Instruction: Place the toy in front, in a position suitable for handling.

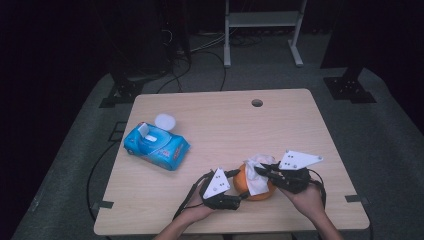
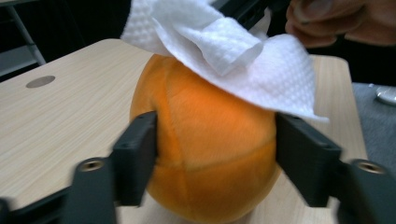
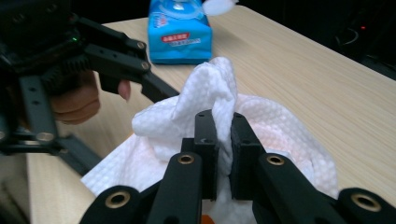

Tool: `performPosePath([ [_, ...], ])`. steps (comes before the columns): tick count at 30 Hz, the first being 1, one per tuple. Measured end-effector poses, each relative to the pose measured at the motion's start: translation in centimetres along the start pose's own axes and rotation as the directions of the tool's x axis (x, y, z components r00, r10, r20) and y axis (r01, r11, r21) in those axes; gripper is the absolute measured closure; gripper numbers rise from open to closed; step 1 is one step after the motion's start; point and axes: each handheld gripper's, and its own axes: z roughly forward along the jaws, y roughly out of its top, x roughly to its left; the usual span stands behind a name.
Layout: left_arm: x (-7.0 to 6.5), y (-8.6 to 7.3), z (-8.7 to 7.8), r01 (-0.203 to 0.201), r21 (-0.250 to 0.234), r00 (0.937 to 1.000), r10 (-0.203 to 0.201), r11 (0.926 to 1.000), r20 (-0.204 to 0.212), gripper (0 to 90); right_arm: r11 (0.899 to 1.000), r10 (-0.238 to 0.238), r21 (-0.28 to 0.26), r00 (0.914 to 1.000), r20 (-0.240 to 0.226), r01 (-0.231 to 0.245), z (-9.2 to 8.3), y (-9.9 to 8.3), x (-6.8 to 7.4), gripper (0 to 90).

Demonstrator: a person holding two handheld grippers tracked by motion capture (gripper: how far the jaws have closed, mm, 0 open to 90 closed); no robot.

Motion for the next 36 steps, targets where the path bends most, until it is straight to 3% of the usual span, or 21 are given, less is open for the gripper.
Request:
performPosePath([
  [2,0.0,-0.1,0.1,0.001,0.000,1.0000,-0.001,1.0000,-0.001,22.2,1.000,0.008,0.001,1.0000,0.003,-0.008,0.0,-0.1,-0.2,83.2],
  [6,-0.5,0.1,0.1,-0.029,0.009,0.9991,0.029,0.9995,-0.031,37.8,1.000,-0.010,-0.016,0.9997,0.024,0.011,-0.2,0.3,0.5,83.1],
  [9,-0.7,0.5,0.3,-0.004,0.007,0.9988,0.004,1.0000,-0.049,41.3,0.998,-0.044,-0.045,0.9981,-0.042,0.043,-0.1,1.0,2.2,83.2],
  [12,-0.6,0.5,0.2,0.011,0.013,0.9981,-0.011,0.9998,-0.061,42.8,0.995,-0.100,0.009,0.9931,-0.062,0.101,1.2,1.1,3.6,83.2],
  [15,-0.3,0.3,0.1,0.026,0.008,0.9982,-0.025,0.9996,-0.054,43.7,0.997,-0.073,0.015,0.9956,-0.058,0.074,1.2,0.9,2.7,83.4],
  [18,-0.1,0.1,0.0,0.023,0.011,0.9985,-0.023,0.9997,-0.049,43.5,0.998,-0.060,0.005,0.9982,0.009,0.060,0.2,0.9,1.5,83.3],
  [20,0.0,-0.1,-0.1,0.026,0.015,0.9988,-0.025,0.9996,-0.041,43.0,1.000,-0.022,0.005,0.9989,0.041,0.022,-0.5,0.5,0.4,83.3],
  [23,0.6,-0.2,-0.1,0.066,0.042,0.9978,-0.066,0.9970,0.004,33.6,0.999,0.053,-0.001,0.9985,0.016,-0.053,-0.9,-0.6,-0.9,83.3],
  [25,1.0,-0.1,-0.2,0.094,0.057,0.9955,-0.095,0.9940,0.008,22.2,0.998,0.062,0.001,0.9981,0.003,-0.062,-0.5,-0.9,-0.8,83.2],
  [27,1.2,0.0,-0.3,0.136,0.053,0.9906,-0.136,0.9894,0.014,17.6,0.998,0.055,0.004,0.9985,-0.010,-0.055,0.1,-0.8,-0.2,83.3],
  [31,0.8,0.0,-0.2,0.109,0.074,0.9940,-0.109,0.9913,-0.007,17.4,1.000,0.026,0.016,0.9993,-0.029,-0.025,1.2,-0.3,1.0,83.2],
  [36,0.7,-0.1,-0.5,0.038,0.078,0.9992,-0.037,0.9963,-0.016,34.7,1.000,0.001,0.021,0.9987,-0.051,0.000,1.1,0.0,1.3,83.2],
])
